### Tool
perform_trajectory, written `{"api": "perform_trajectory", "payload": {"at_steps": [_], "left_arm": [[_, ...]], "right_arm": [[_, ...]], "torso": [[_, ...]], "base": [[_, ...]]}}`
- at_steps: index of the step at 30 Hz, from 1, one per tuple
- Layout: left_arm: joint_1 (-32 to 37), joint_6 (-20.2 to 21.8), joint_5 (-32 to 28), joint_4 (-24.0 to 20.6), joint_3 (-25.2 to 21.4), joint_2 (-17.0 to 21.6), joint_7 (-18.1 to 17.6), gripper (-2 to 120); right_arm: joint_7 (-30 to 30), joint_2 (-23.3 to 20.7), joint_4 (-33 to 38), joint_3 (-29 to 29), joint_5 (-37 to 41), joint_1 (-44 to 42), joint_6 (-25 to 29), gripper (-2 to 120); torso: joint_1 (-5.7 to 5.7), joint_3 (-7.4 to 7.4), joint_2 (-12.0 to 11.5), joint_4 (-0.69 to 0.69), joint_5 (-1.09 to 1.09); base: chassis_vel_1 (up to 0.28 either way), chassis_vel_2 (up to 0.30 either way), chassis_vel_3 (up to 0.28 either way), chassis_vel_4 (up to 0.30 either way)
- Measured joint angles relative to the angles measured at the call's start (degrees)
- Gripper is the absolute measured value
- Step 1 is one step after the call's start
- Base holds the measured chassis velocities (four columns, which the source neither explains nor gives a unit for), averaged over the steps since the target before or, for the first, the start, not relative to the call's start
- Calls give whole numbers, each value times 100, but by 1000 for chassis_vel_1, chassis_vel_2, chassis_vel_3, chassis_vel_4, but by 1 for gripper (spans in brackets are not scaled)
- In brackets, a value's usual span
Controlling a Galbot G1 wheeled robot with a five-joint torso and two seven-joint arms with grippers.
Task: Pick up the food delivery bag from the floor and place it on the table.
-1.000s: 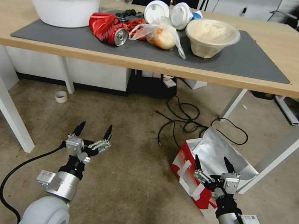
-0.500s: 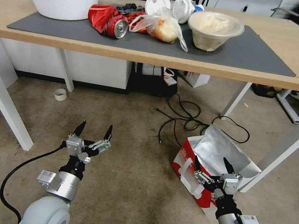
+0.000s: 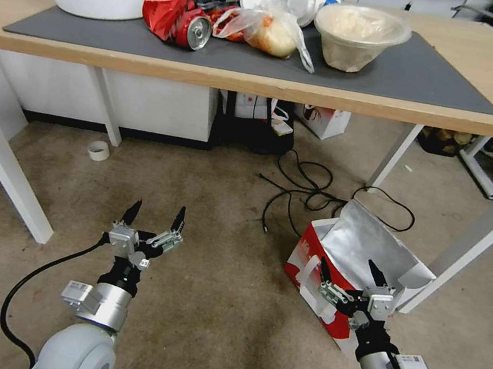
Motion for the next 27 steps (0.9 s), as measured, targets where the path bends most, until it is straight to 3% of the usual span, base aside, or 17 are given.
{"api": "perform_trajectory", "payload": {"at_steps": [9,18,20,21,24,26,27], "left_arm": [[2,-131,77,44,-9,-19,-1,100],[15,-177,127,23,-23,-9,9,100],[26,-181,130,24,-22,-15,9,100],[26,-181,130,24,-22,-15,9,100],[18,-200,135,89,7,-32,9,100],[12,-201,134,97,14,-32,9,100],[-39,-201,134,140,64,-32,9,100]], "right_arm": [[73,-314,46,80,96,119,-107,100],[387,-1931,-184,480,892,849,-759,100],[547,-2653,-450,584,1274,1104,-1069,100],[547,-2653,-450,584,1274,1104,-1069,100],[644,-3575,-1123,552,1611,1627,-1494,100],[657,-3653,-1189,532,1642,1682,-1561,100],[711,-3919,-1446,446,1711,1865,-1816,100]], "torso": [[2,0,20,-1,1],[5,0,37,0,4],[6,0,40,0,-1],[6,0,40,0,-1],[7,0,45,1,2],[8,0,45,1,2],[8,0,48,2,1]], "base": [[0,0,0,0],[0,0,0,0],[0,0,0,0],[0,0,0,0],[0,0,0,0],[0,0,0,0],[0,0,0,0]]}}
